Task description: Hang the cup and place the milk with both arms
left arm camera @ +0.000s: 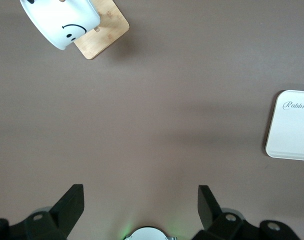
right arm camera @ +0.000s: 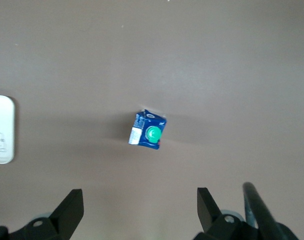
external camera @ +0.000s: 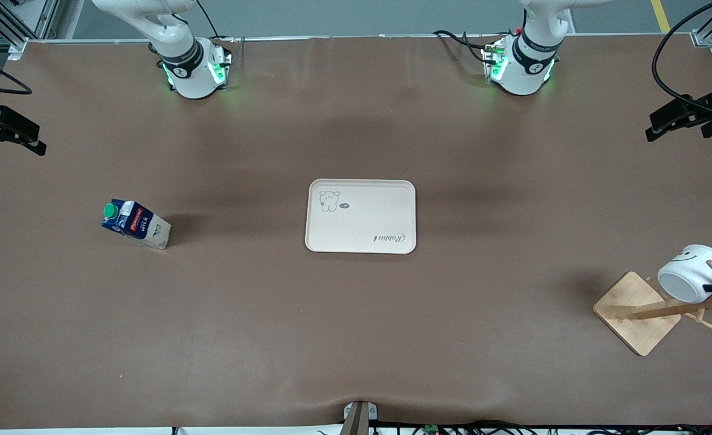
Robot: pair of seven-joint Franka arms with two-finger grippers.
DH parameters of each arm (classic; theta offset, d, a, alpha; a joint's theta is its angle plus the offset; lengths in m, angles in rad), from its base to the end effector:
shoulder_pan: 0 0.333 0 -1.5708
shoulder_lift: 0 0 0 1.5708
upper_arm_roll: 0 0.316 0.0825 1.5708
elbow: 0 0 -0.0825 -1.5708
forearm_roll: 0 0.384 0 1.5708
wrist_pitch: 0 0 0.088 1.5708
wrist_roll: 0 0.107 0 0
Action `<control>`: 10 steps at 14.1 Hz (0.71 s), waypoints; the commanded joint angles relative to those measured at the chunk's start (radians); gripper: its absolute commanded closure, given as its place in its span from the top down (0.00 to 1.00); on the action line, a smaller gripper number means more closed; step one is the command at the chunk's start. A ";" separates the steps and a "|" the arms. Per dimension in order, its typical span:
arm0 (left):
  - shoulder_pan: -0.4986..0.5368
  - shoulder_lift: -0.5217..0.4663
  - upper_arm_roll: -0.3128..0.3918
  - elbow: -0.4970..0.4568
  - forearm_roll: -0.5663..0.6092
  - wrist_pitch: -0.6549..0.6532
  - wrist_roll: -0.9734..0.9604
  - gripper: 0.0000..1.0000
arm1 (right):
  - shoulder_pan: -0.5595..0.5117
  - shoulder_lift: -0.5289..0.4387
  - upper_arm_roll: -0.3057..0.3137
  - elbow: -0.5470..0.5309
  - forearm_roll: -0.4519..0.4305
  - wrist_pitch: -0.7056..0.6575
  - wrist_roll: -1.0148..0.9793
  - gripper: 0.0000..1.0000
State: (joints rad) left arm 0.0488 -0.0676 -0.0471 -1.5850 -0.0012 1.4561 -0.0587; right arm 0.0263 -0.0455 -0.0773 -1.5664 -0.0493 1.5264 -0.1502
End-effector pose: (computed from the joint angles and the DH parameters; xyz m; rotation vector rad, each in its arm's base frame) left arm 0.5213 -0.0002 0.6445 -3.1349 -0.0949 0.0961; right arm 0.5350 -0.0338 0.6475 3.0919 0.1500 0.0011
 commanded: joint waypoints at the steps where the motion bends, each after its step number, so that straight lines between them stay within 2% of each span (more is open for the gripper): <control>1: 0.000 -0.029 -0.046 -0.013 -0.014 -0.010 -0.073 1.00 | 0.015 0.013 0.014 0.025 -0.064 -0.012 0.018 1.00; 3: 0.003 -0.028 -0.069 -0.013 -0.013 -0.010 -0.099 1.00 | 0.012 0.013 0.011 0.023 -0.055 -0.017 0.020 1.00; 6: 0.003 -0.024 -0.069 0.002 -0.008 -0.010 -0.084 1.00 | -0.022 0.013 0.008 0.023 0.014 -0.037 0.018 1.00; 10: 0.000 -0.014 -0.069 0.017 0.000 -0.010 -0.079 1.00 | -0.022 0.015 0.008 0.022 0.016 -0.037 0.018 1.00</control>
State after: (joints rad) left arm 0.0463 -0.0753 -0.1148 -1.5804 -0.0025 1.4539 -0.1449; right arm 0.0148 -0.0407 -0.0759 -1.5636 -0.0516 1.5041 -0.1426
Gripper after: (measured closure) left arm 0.000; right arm 0.000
